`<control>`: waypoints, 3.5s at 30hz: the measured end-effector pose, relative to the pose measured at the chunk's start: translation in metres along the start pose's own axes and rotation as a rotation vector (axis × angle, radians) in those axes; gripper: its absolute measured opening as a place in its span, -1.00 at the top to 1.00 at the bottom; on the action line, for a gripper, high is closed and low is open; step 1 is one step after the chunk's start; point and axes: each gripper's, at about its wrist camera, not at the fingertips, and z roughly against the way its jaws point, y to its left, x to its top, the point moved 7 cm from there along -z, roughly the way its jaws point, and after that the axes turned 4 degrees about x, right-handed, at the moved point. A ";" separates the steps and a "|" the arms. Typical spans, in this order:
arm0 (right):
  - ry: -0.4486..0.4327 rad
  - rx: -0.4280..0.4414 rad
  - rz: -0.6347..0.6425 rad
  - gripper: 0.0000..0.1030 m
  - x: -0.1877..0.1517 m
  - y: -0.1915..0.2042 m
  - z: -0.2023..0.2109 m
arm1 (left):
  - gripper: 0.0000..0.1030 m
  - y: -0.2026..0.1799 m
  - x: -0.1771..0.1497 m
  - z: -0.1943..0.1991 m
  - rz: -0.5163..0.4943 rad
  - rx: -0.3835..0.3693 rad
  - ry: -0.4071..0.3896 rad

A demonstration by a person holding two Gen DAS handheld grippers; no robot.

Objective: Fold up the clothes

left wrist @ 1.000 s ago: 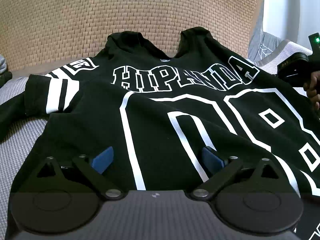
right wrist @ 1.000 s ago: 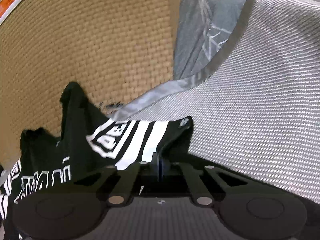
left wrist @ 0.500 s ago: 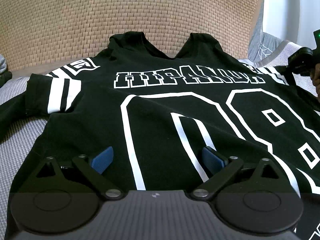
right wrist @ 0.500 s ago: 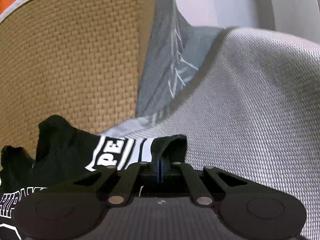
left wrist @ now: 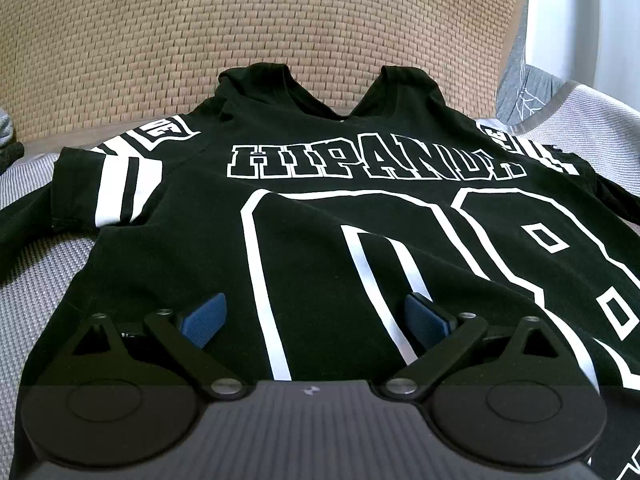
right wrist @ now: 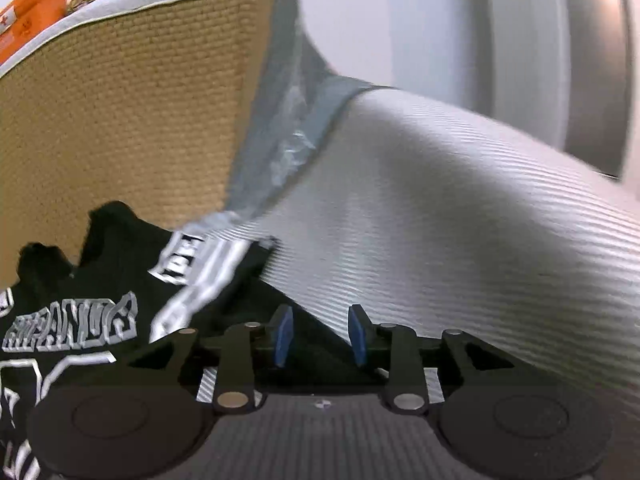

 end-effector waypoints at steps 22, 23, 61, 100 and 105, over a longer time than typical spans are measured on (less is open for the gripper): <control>0.144 -0.294 0.267 0.32 -0.105 -0.046 0.055 | -0.91 0.001 0.001 0.001 0.008 -0.007 0.005; 0.159 -0.302 0.270 0.35 -0.107 -0.049 0.054 | -0.91 0.002 0.001 0.001 0.008 -0.007 0.005; -0.231 0.176 1.820 0.77 -0.234 0.312 0.080 | -0.97 0.010 0.004 0.003 0.069 -0.063 -0.005; 0.214 0.347 0.091 0.23 -0.176 0.231 0.097 | -0.90 0.018 0.011 0.026 0.036 0.004 0.032; 0.212 0.428 -0.143 0.44 -0.181 0.236 0.099 | -0.91 0.029 0.033 0.052 -0.013 -0.047 0.055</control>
